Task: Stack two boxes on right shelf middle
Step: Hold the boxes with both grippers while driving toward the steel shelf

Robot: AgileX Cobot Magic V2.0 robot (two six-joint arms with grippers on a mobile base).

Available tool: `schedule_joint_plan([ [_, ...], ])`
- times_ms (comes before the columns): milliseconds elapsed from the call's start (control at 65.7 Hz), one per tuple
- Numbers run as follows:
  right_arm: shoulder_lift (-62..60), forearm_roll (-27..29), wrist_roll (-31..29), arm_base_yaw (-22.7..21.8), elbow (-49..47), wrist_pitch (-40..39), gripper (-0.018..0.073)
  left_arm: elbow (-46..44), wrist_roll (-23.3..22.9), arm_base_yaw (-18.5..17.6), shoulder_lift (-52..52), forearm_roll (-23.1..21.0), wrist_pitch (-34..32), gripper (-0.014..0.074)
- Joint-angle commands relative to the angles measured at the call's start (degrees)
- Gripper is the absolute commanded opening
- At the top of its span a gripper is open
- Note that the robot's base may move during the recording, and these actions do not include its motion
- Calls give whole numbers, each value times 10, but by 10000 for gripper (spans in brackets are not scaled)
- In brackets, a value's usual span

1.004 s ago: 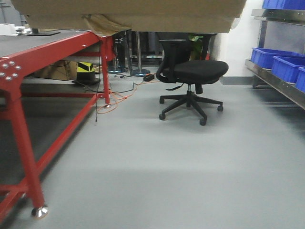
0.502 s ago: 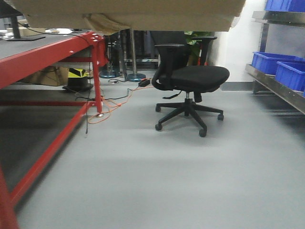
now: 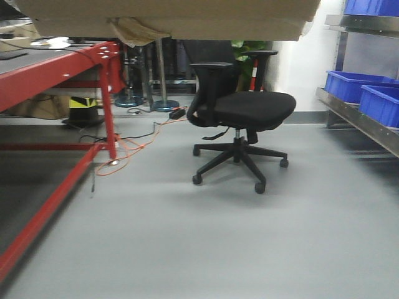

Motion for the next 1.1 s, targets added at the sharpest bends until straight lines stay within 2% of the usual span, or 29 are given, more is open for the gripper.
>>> schedule_joint_plan([
  [0, -11, -28, 2, -5, -10, -13, -153, -7, -3, 2, -7, 39, -3, -111],
  [1080, -11, -28, 2, -5, -10, -13, -153, -7, -3, 2, -7, 44, -3, -111],
])
